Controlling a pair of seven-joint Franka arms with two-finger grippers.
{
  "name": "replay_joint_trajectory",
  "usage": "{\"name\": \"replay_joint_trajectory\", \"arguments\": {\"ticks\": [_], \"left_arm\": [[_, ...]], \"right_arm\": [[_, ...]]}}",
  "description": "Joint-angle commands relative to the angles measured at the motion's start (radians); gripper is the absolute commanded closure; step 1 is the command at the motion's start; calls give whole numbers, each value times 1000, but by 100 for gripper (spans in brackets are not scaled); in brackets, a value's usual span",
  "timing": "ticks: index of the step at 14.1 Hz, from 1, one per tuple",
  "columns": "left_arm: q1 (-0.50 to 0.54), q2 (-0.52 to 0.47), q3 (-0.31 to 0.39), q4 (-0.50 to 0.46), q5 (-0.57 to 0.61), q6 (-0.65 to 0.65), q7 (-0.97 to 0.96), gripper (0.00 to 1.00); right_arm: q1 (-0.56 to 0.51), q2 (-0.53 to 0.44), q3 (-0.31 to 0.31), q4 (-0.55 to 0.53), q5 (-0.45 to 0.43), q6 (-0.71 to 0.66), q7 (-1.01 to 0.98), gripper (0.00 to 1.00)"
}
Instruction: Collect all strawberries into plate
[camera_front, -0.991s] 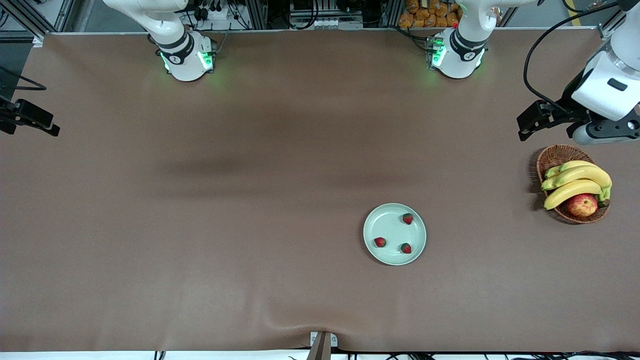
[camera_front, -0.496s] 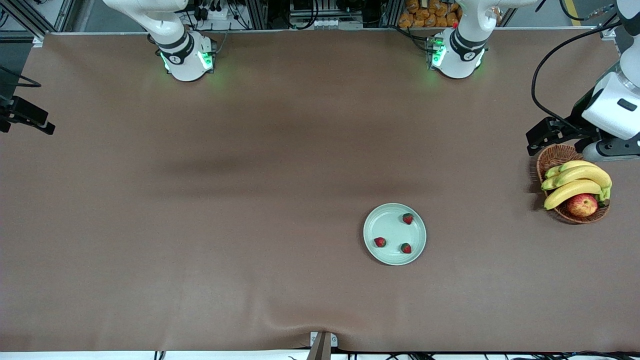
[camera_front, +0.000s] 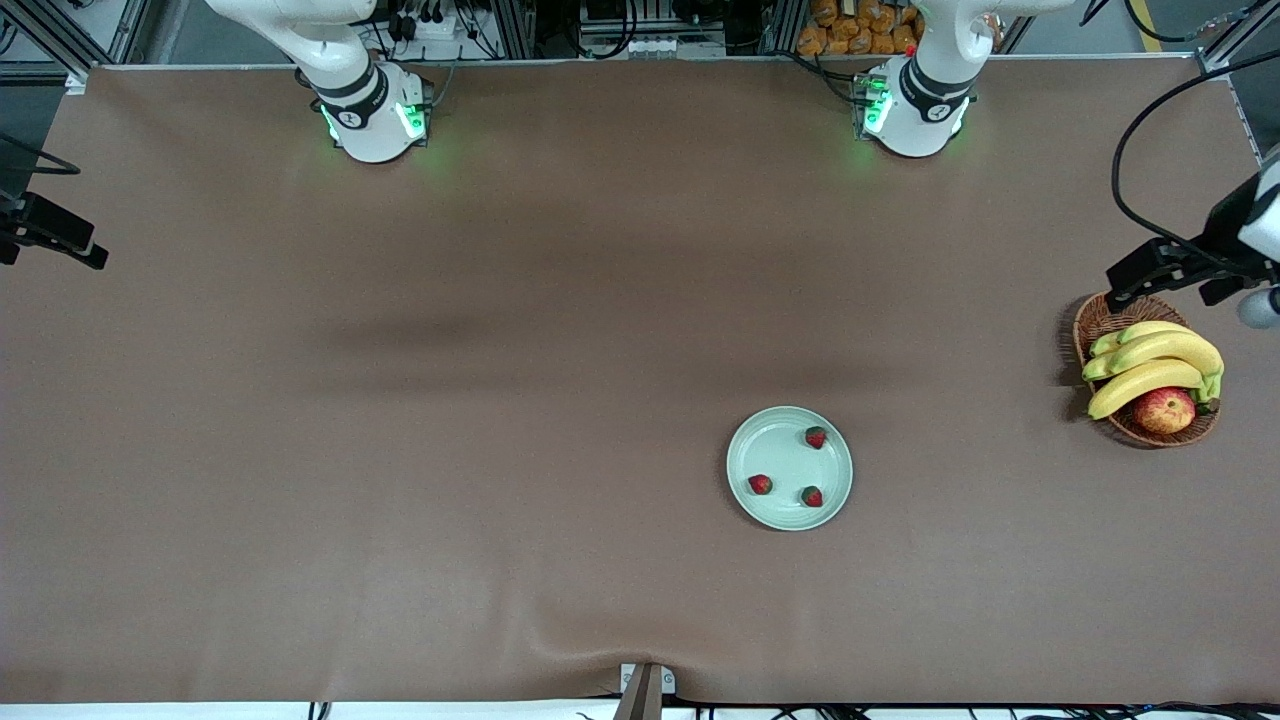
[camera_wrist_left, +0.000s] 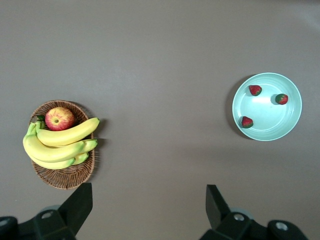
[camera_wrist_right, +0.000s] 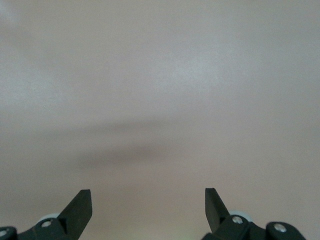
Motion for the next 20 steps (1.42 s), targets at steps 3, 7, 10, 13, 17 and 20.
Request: {"name": "replay_joint_trajectory", "arguments": {"ticks": [3, 7, 10, 13, 17, 20], "left_arm": [[-13, -25, 19, -22, -22, 9, 22, 0], [-15, -25, 11, -21, -25, 8, 8, 0], [-15, -23, 10, -21, -30, 8, 22, 0], [-16, -22, 10, -22, -30, 8, 19, 0], [-16, -22, 10, -22, -30, 6, 17, 0], [-18, -22, 10, -21, -30, 6, 13, 0]], "right_arm": [[-22, -10, 10, 10, -4, -18, -13, 0], [-23, -10, 10, 10, -10, -18, -15, 0], [-32, -8, 10, 10, -10, -16, -15, 0], [-37, -10, 10, 10, -10, -18, -18, 0], [-43, -8, 11, 8, -10, -18, -15, 0], [-43, -4, 11, 8, -9, -12, -15, 0]]}}
